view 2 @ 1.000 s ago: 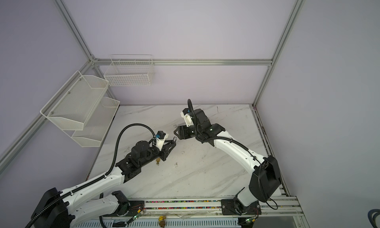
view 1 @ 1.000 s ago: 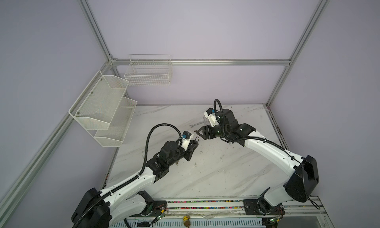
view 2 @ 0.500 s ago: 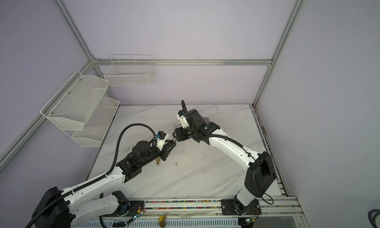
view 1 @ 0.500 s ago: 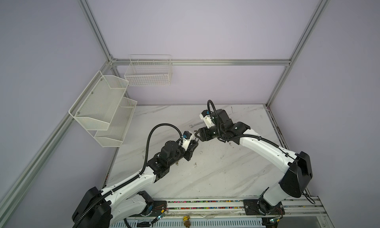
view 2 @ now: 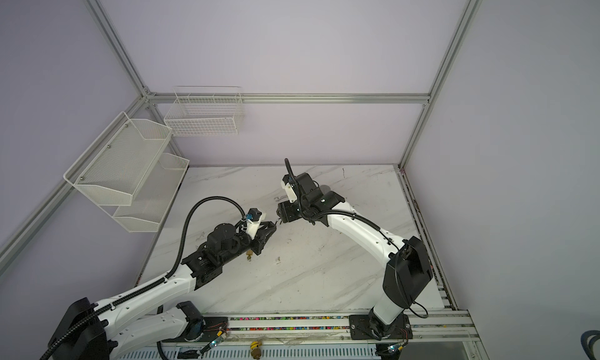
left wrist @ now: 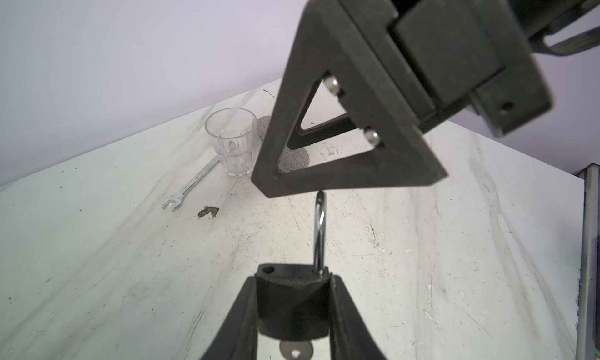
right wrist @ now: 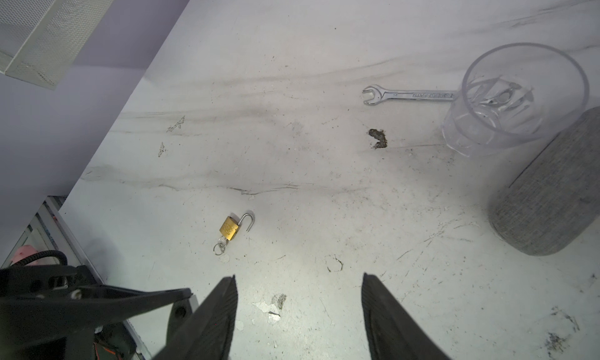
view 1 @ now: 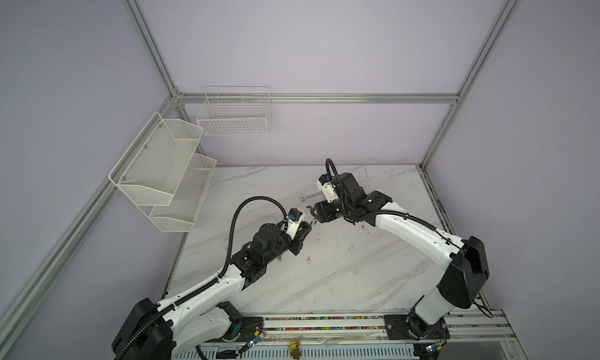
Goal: Unlock with the key
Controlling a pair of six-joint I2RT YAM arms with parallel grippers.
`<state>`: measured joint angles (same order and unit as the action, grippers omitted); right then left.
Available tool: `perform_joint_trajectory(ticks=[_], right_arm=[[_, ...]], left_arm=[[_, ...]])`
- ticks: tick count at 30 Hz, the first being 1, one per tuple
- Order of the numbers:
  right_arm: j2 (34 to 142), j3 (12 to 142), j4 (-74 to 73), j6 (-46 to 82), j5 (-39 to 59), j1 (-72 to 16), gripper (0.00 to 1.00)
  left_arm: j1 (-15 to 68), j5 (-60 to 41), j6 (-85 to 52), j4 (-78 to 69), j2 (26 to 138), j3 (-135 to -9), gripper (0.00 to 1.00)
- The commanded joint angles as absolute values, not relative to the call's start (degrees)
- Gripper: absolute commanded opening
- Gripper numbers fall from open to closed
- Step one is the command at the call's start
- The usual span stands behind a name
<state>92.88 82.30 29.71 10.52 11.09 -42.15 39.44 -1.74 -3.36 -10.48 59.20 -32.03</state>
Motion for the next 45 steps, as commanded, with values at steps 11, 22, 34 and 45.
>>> perform_joint_trajectory(ticks=[11,22,34,45], right_arm=[[85.1,73.8,27.3,10.0,13.9,-42.3,0.65],[83.1,69.0,23.9,16.3,6.9,-37.3,0.69],[79.9,59.2,11.9,24.9,6.8,-32.8,0.71],[76.5,53.6,7.4,27.8,7.1,-29.3,0.72]], left_arm=[[39.4,-0.6,-3.9,-16.4,58.4,-30.6,0.00],[40.6,7.1,-19.7,-2.6,61.6,-38.0,0.00],[41.0,16.3,-32.9,15.1,77.8,-52.8,0.00],[40.0,21.1,-35.7,28.6,97.1,-68.6,0.00]])
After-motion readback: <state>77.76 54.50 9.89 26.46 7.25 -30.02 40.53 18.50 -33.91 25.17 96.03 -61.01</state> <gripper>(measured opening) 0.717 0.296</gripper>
